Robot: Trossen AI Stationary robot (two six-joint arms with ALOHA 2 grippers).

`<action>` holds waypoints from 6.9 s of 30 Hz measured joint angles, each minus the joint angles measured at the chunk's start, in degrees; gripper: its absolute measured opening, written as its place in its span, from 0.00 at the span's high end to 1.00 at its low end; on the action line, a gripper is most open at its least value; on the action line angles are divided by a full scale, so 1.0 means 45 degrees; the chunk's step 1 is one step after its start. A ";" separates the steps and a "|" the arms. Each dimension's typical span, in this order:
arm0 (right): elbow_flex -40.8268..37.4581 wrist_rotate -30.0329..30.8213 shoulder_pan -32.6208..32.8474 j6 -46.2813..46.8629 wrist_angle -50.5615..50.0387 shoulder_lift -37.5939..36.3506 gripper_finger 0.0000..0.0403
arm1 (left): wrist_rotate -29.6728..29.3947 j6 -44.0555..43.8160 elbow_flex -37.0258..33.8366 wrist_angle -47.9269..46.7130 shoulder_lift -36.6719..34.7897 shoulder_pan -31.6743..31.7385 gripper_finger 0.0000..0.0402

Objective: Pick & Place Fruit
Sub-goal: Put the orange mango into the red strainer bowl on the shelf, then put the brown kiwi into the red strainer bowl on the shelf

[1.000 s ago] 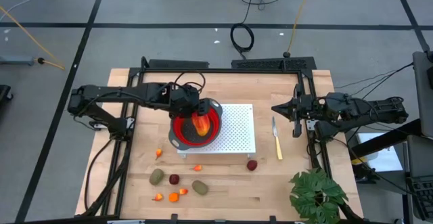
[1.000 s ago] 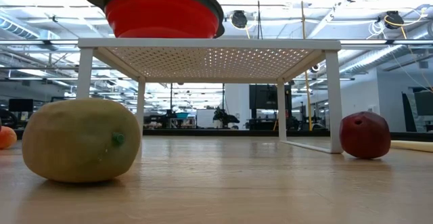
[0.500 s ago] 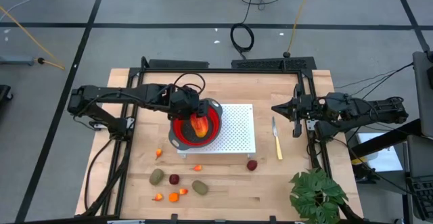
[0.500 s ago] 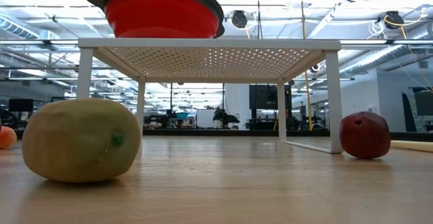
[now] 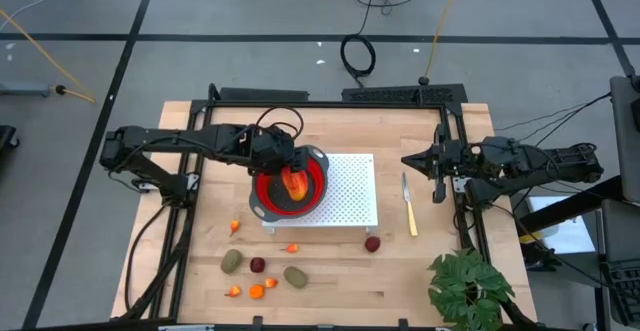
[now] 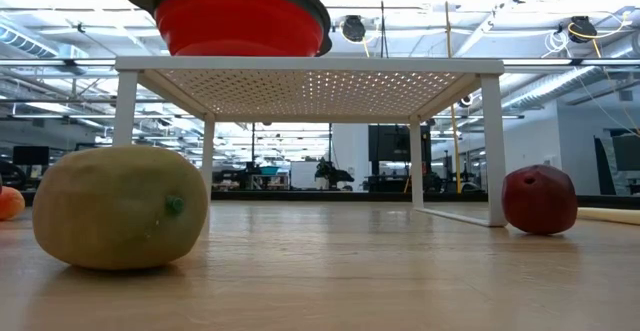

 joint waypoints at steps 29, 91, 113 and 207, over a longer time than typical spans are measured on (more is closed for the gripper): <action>0.0010 0.0000 0.0000 0.0005 0.0189 -0.0009 1.00 | 0.0380 0.0287 -0.0015 0.0204 0.0471 -0.0137 0.42; 0.0010 0.0000 0.0000 0.0005 0.0092 -0.0009 1.00 | 0.2844 0.2157 -0.0005 0.1574 -0.2801 -0.5052 0.94; 0.0010 -0.0968 -0.0005 -0.0072 -0.1485 -0.1459 1.00 | 0.0065 -0.2643 -0.0014 -0.1204 -0.2279 -0.9189 0.99; -0.5625 -0.2545 -0.0024 0.2676 -0.0097 -0.7270 1.00 | 0.0513 -0.7071 -0.6028 -0.0850 -0.1472 -1.1420 0.22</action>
